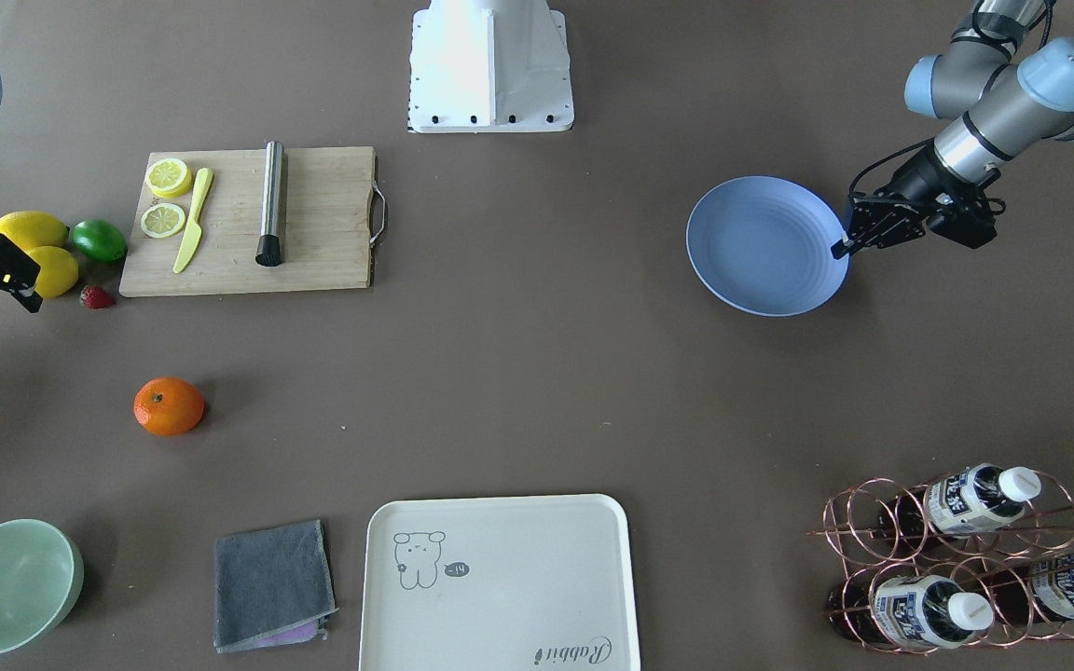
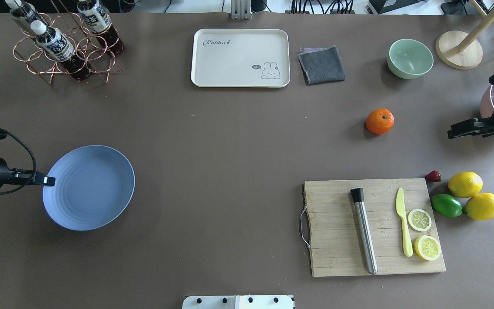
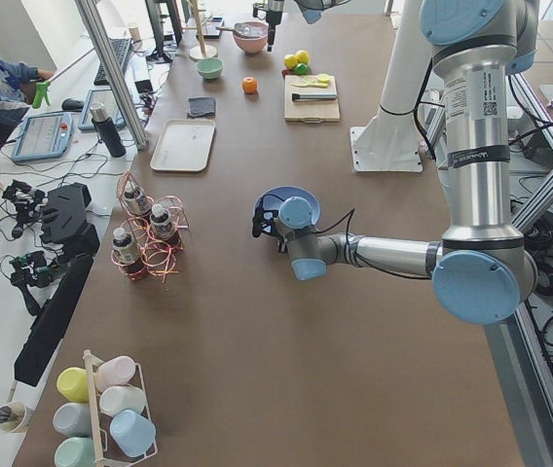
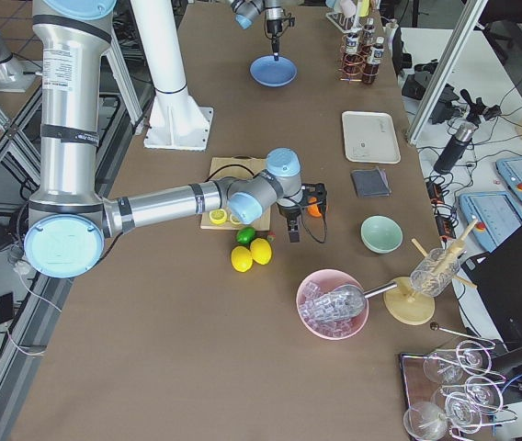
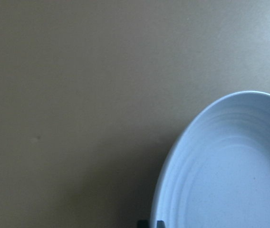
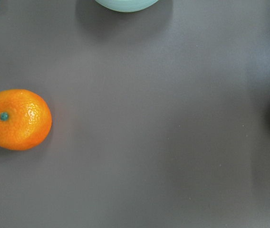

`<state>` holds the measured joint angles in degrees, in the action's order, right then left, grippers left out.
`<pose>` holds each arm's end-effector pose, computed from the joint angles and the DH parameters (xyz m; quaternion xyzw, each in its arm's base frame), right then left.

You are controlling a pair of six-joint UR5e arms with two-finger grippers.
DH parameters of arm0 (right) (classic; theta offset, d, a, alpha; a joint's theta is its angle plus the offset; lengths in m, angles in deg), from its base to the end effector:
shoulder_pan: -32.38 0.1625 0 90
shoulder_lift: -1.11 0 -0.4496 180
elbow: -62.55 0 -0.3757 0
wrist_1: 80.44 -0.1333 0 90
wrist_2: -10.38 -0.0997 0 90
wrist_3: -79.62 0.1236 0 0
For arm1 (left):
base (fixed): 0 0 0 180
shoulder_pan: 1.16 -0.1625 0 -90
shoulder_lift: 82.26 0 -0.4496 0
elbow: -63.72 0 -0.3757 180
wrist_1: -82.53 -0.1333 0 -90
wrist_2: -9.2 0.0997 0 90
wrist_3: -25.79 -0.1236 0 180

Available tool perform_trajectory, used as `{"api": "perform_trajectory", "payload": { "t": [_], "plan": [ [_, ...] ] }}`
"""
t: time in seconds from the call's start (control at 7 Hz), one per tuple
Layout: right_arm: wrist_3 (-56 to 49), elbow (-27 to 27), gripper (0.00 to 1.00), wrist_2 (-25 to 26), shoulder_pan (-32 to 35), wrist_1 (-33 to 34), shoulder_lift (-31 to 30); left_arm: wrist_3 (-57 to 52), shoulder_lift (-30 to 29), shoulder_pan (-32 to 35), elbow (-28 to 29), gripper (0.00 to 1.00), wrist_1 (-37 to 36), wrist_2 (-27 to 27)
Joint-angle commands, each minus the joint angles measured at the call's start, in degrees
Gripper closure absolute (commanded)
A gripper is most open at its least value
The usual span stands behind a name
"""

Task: Pick orange to plate
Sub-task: 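Push the blue plate with the left gripper toward the table center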

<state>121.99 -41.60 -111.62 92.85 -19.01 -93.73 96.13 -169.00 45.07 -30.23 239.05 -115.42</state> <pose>-0.1756 -0.4475 0.5712 0.0995 -0.3942 0.0128 0.9135 0.2882 -0.3921 0.5543 0.0794 0.5782 -0.0225 0.8117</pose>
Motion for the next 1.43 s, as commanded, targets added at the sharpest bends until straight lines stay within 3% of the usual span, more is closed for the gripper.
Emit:
{"api": "perform_trajectory", "payload": {
  "t": [0.0,0.43,0.57,0.86,1.0,1.14,1.29],
  "plan": [
    [0.0,0.0,0.02,0.0,0.0,0.0,0.1,7.4,-15.0,-1.6,0.2,1.00,-11.3,0.5],
    [0.0,0.1,0.02,0.1,0.0,0.0,0.2,10.1,-30.3,-12.2,1.0,1.00,-30.4,13.2],
    [0.0,0.1,0.02,0.1,0.0,0.0,0.3,10.3,-33.2,-13.7,4.1,1.00,-31.0,16.4],
    [0.1,0.2,0.02,0.1,-0.1,0.0,0.5,10.2,-34.0,-14.8,6.5,1.00,-30.5,17.4],
    [0.1,0.3,0.02,0.1,-0.1,0.0,0.7,10.0,-34.0,-15.5,6.4,0.78,-30.2,17.7],
    [0.0,0.4,0.02,0.0,-0.1,0.1,1.0,9.6,-33.9,-15.4,6.0,0.02,-30.3,17.8],
    [0.1,0.2,0.02,-0.2,-0.1,0.6,2.4,9.3,-33.2,-13.2,3.8,0.02,-30.8,17.5]
  ]
}}
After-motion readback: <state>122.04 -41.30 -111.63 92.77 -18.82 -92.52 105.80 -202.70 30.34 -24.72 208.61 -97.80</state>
